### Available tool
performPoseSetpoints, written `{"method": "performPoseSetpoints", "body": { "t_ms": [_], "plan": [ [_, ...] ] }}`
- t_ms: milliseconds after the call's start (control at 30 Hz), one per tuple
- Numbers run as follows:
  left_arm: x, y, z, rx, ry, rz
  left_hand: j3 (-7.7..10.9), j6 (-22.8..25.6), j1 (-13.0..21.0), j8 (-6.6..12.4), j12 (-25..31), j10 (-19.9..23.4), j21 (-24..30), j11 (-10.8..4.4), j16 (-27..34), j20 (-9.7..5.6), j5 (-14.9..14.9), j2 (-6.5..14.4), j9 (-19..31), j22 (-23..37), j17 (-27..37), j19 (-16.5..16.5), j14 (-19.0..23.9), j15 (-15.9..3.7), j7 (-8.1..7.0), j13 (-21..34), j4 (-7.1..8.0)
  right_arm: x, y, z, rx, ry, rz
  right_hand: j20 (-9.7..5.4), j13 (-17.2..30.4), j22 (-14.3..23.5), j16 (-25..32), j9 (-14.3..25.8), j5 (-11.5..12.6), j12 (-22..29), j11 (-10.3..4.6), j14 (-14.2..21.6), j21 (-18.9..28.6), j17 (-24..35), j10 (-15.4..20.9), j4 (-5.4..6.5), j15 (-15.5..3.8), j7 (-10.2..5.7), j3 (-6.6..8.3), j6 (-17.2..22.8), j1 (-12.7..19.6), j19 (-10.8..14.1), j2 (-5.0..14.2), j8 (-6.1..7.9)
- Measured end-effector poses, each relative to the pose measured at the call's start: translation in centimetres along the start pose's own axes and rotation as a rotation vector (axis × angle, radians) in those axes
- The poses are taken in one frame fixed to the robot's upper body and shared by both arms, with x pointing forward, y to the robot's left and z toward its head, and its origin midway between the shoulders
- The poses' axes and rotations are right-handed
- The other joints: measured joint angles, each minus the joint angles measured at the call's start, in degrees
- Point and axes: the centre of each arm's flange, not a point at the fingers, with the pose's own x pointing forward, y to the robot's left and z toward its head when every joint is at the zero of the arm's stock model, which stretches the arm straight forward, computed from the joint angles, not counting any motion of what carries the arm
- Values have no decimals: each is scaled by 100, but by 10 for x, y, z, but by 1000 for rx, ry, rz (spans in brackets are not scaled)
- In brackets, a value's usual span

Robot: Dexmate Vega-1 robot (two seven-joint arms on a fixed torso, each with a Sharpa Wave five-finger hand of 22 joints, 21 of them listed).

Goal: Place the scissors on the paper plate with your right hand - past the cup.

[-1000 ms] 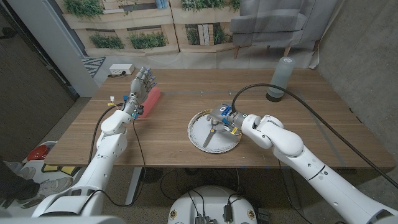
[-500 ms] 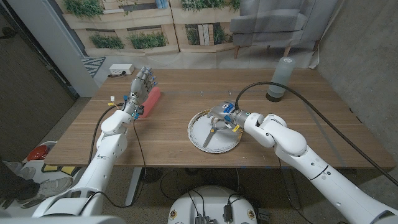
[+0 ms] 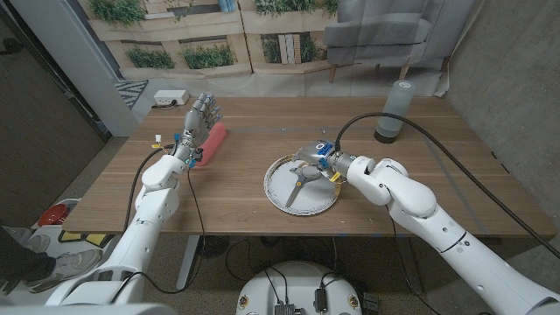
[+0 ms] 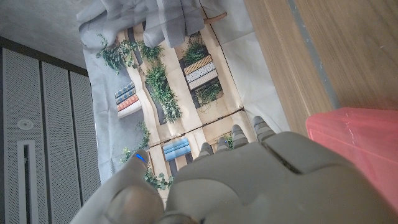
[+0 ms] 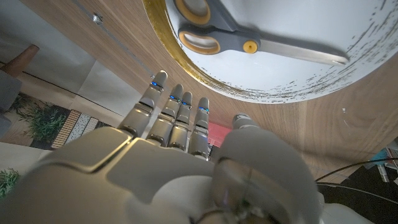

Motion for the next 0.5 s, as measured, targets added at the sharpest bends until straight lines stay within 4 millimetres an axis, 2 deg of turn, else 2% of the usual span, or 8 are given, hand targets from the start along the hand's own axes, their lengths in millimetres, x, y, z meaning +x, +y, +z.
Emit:
{"method": "performPoseSetpoints", "body": {
  "t_ms": [267, 367, 500],
  "plan": [
    [-2, -2, 2, 3, -2, -5, 0, 0, 0, 0, 0, 0, 0, 0, 0, 0, 0, 0, 0, 0, 0, 0, 0, 0, 0, 0, 0, -3, -2, -3, 33, 3, -6, -41, -2, 0, -43, -26, 0, -206, -15, -479, -115, -78, -357, 76, 45, 8, -76, -278, -506, -245, 38, 0],
    [-2, -3, 3, 4, -3, -8, 0, 0, 0, 0, 0, 0, 0, 0, 0, 0, 0, 0, 0, 0, 0, 0, 0, 0, 0, 0, 0, -5, -4, -5, 48, 8, -14, -20, -2, 0, -72, -26, 0, -203, -82, -588, -153, -105, -447, 76, 53, -14, -76, -316, -598, -307, 46, 0],
    [-3, -3, 5, 6, -5, -11, 0, 0, 0, 0, 0, 0, 0, 0, 0, 0, 0, 0, 0, -1, 0, 0, 0, 0, 0, 0, 0, -6, -5, -6, 53, 10, -20, -52, -26, 0, -75, -26, 0, -270, -52, -722, -180, -135, -565, 76, 27, -34, -76, -503, -684, -356, 52, 0]
  ]
}}
